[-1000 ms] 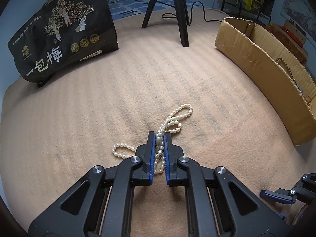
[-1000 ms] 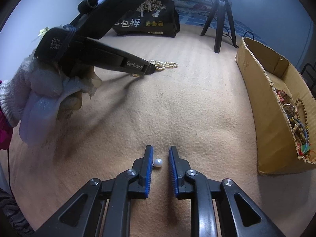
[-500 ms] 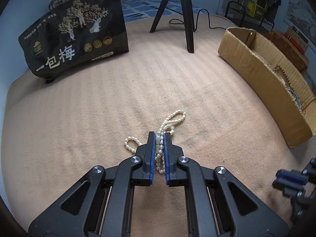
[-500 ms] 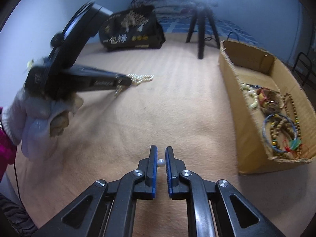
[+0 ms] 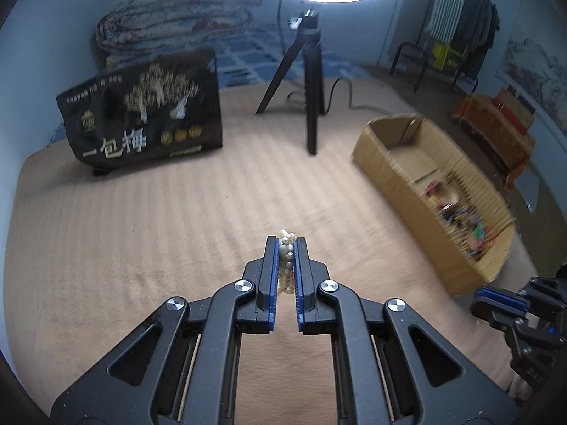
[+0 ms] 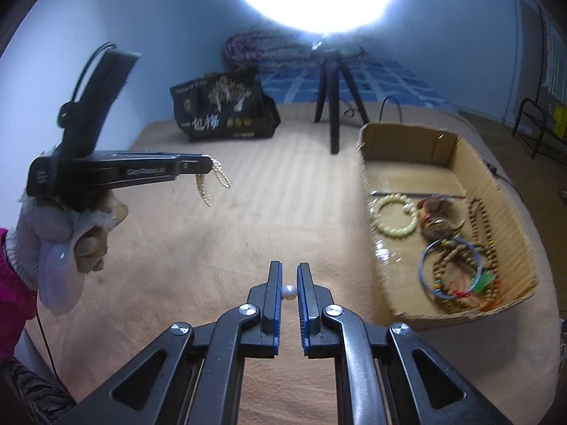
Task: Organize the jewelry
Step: 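Carry the necklace with the left tool while the right tool carries the pearl to the box, then open the left tool to drop the necklace while the right tool drops the pearl into the box, then withdraw both open tools back from the box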
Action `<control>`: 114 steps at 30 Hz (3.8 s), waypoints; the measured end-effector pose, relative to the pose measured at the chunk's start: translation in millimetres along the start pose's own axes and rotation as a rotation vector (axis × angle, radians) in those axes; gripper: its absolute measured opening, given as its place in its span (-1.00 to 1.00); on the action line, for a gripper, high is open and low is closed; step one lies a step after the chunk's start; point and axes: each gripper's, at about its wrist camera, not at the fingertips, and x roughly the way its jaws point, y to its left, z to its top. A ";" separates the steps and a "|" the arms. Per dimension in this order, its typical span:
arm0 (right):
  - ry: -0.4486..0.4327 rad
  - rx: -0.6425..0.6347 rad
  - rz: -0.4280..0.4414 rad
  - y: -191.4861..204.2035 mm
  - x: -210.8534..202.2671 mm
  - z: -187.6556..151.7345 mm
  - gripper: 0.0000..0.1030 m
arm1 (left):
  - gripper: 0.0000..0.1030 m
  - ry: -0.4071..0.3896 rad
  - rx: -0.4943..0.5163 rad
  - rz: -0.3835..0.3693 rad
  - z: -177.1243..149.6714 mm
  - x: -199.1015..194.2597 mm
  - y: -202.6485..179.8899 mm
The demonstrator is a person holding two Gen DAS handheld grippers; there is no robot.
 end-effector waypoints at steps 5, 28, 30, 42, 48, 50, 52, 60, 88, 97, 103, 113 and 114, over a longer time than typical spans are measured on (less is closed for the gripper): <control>-0.040 0.023 -0.033 -20.9 -16.6 13.6 -0.88 | -0.89 -0.042 -0.021 -0.045 13.3 -14.3 -15.6; -0.109 0.113 -0.168 -133.3 -10.2 86.5 -0.88 | -0.89 -0.110 0.034 -0.168 50.0 1.1 -121.0; -0.108 0.123 -0.160 -138.8 -4.7 90.5 -0.88 | -0.89 -0.104 0.039 -0.179 50.2 5.9 -128.1; -0.089 0.188 -0.134 -165.6 28.4 102.2 -0.88 | -0.89 -0.057 0.051 -0.216 49.1 35.1 -154.8; -0.068 0.198 -0.121 -172.2 41.9 101.7 -0.87 | -0.89 -0.036 0.062 -0.208 48.2 49.6 -162.6; -0.063 0.202 -0.119 -175.0 45.1 101.2 -0.87 | -0.88 -0.031 0.065 -0.207 47.3 51.1 -163.7; -0.060 0.206 -0.122 -176.2 46.7 100.8 -0.86 | -0.89 -0.029 0.071 -0.202 46.4 52.5 -165.2; -0.074 0.218 -0.155 -180.6 43.7 100.2 -0.34 | -0.88 -0.030 0.079 -0.186 46.0 53.4 -164.2; -0.156 0.183 -0.269 -164.3 -22.0 102.2 0.80 | 0.10 -0.110 0.146 -0.106 31.6 0.3 -174.3; -0.217 0.171 -0.298 -141.1 -71.4 93.0 0.93 | 0.10 -0.149 0.086 -0.097 19.4 -50.3 -160.9; -0.246 0.151 -0.328 -119.0 -102.8 85.0 0.98 | 0.36 -0.222 0.084 -0.068 4.0 -95.5 -156.8; -0.283 0.167 -0.359 -89.6 -147.1 64.1 0.99 | 0.47 -0.286 0.052 -0.064 -23.6 -150.3 -150.3; -0.284 0.168 -0.363 -86.5 -150.9 61.2 0.99 | 0.47 -0.288 0.049 -0.064 -26.2 -153.6 -149.5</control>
